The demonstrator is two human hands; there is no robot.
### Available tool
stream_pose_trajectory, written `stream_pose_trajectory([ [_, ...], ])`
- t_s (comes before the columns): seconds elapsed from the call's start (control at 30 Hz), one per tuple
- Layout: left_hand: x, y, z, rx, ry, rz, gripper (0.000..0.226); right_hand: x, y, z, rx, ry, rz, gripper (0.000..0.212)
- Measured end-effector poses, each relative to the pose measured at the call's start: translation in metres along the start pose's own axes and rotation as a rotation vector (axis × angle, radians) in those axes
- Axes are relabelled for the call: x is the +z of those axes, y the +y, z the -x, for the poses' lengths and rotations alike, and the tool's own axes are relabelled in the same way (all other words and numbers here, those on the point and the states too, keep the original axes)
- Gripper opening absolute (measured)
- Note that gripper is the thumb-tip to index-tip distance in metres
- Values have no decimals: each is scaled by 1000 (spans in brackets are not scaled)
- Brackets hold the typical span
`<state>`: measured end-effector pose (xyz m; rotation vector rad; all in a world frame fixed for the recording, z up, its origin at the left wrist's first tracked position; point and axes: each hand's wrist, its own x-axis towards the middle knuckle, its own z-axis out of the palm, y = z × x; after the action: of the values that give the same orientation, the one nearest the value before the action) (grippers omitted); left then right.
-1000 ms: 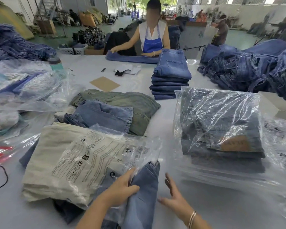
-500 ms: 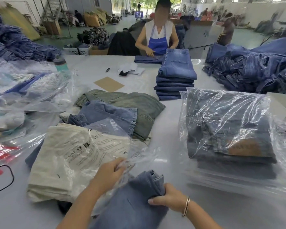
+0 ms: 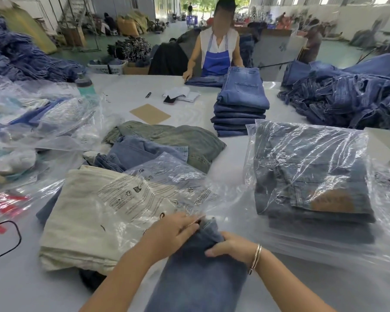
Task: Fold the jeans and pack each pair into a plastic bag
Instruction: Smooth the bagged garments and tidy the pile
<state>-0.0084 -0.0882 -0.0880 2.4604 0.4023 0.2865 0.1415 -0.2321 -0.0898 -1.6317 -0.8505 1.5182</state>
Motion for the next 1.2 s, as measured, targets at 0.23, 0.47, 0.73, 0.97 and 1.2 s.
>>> stream_pose_trajectory([
  [0.23, 5, -21, 33, 68, 178, -197, 70, -31, 18, -2, -9, 277, -568, 51],
  [0.47, 18, -40, 52, -270, 239, -308, 60, -38, 41, -5, 46, 376, -761, 27],
  [0.73, -1, -17, 69, -89, 299, 134, 43, -29, 25, -20, -126, 597, -536, 15],
  [0.97, 23, 13, -10, -2, 391, -34, 40, -7, 1, -33, -139, 482, -109, 31],
  [1.2, 48, 35, -51, -15, 564, 7, 14, -12, 9, -27, -197, 520, 315, 45],
])
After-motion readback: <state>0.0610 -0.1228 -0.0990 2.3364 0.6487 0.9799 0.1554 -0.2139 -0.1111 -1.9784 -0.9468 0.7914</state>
